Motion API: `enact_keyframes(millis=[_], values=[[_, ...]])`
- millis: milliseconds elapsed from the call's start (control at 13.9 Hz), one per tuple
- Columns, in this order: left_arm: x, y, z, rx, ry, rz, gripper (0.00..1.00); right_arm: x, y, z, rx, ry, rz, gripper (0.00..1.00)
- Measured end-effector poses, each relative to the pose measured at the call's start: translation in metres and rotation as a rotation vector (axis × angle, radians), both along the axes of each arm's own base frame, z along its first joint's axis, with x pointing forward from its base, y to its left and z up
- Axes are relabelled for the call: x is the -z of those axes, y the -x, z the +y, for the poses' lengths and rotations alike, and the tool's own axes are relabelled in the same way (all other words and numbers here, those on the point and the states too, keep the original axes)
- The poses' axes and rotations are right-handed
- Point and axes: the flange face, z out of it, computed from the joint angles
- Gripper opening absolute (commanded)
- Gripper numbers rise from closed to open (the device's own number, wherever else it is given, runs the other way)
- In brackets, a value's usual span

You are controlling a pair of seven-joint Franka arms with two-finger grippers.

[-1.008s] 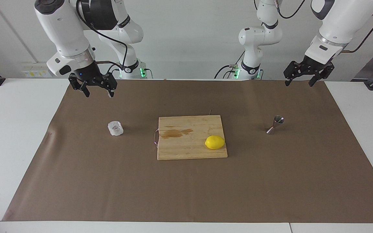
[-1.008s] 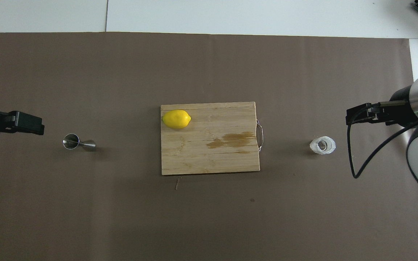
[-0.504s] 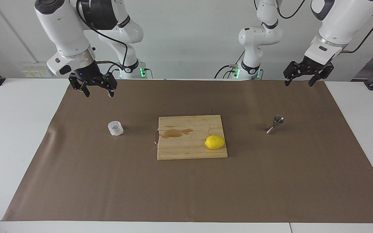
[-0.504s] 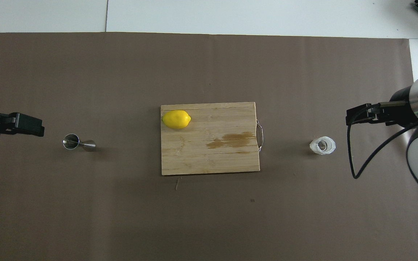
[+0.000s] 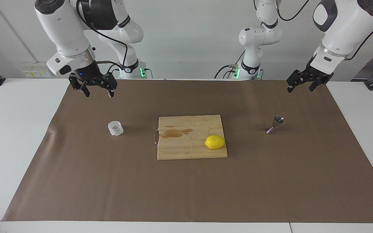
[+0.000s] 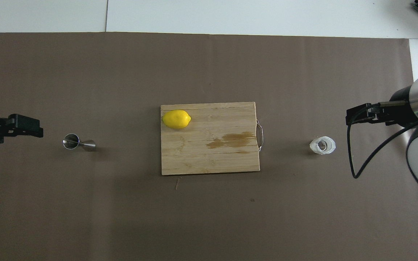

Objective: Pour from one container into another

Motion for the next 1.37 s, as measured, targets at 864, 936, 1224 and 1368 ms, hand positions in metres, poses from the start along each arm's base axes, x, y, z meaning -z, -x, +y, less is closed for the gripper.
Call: enact_keyframes(millis=[864,936,1224,1368], values=[[0.181,0.055,0.137,-0.925,0.45,0.208,1.0,0.0,0.0,0.0,0.0,0.0,0.0,1.0],[0.19,0.058,0.135,-1.038,0.478,0.228,1.0,0.0,0.0,0.0,0.0,0.0,0.0,1.0],[0.189,0.063,0.128,-1.426,0.585,0.341,1.0,0.0,0.0,0.0,0.0,0.0,0.0,1.0],[0.189,0.062,0.127,-1.661,0.635,0.41,1.0,0.0,0.0,0.0,0.0,0.0,0.0,1.0]])
